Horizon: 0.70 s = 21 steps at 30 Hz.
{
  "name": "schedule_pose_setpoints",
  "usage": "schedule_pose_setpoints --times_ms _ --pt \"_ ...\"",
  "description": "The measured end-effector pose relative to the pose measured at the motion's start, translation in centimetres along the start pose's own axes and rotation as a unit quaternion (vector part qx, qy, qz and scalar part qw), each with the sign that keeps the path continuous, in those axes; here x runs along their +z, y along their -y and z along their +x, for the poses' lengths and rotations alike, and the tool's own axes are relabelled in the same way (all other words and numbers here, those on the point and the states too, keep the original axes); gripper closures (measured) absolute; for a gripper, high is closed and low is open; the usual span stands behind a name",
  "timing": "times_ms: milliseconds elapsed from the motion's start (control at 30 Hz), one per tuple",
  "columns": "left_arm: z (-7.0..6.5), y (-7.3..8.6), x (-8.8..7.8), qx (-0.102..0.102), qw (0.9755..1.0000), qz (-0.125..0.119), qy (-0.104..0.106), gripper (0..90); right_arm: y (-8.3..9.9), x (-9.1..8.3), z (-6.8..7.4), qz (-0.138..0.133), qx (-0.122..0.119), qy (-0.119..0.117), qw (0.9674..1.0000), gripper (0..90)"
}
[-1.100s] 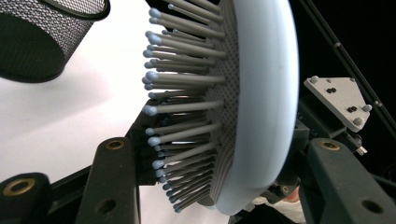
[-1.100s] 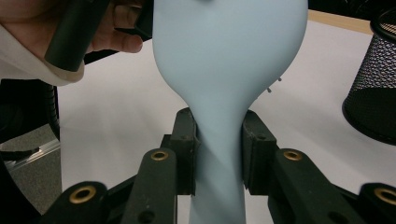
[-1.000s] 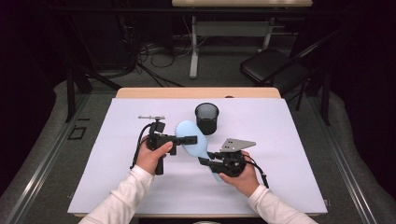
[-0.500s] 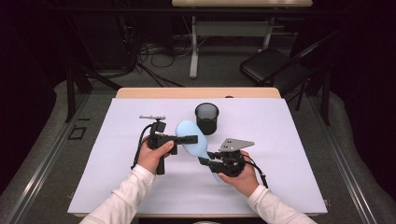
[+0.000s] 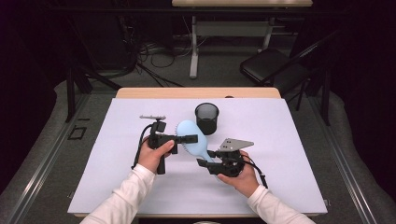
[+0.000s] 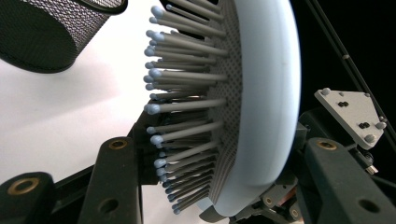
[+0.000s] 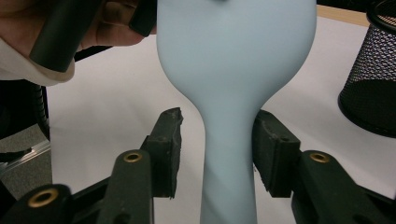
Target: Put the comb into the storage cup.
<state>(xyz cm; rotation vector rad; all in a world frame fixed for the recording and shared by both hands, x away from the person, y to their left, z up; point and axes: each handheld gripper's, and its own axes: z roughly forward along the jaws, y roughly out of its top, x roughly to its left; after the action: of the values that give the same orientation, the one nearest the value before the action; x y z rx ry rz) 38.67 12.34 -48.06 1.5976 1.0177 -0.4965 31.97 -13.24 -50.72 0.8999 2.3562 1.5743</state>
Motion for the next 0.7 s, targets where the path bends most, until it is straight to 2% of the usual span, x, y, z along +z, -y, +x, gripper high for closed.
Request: schedule_pose_setpoints --times_ms 167,533,633,700 --pt "0.01 -0.04 -0.21 0.001 1.0000 -0.001 -0.004 50.1 -0.09 0.01 -0.06 -0.004 0.003 0.005 1.0000 45.4" --pt "0.02 -0.13 -0.60 -0.005 0.9999 -0.010 -0.011 50.1 -0.52 -0.09 0.17 -0.001 -0.004 0.013 0.9999 34.7" --pt "0.11 -0.19 -0.76 0.003 0.9999 -0.009 -0.014 50.1 -0.72 -0.19 0.17 0.000 -0.003 0.012 0.9999 32.1" --pt "0.06 -0.21 -0.82 -0.001 0.9998 -0.012 -0.015 50.1 -0.83 -0.25 0.20 0.005 -0.002 0.016 0.9999 31.0"
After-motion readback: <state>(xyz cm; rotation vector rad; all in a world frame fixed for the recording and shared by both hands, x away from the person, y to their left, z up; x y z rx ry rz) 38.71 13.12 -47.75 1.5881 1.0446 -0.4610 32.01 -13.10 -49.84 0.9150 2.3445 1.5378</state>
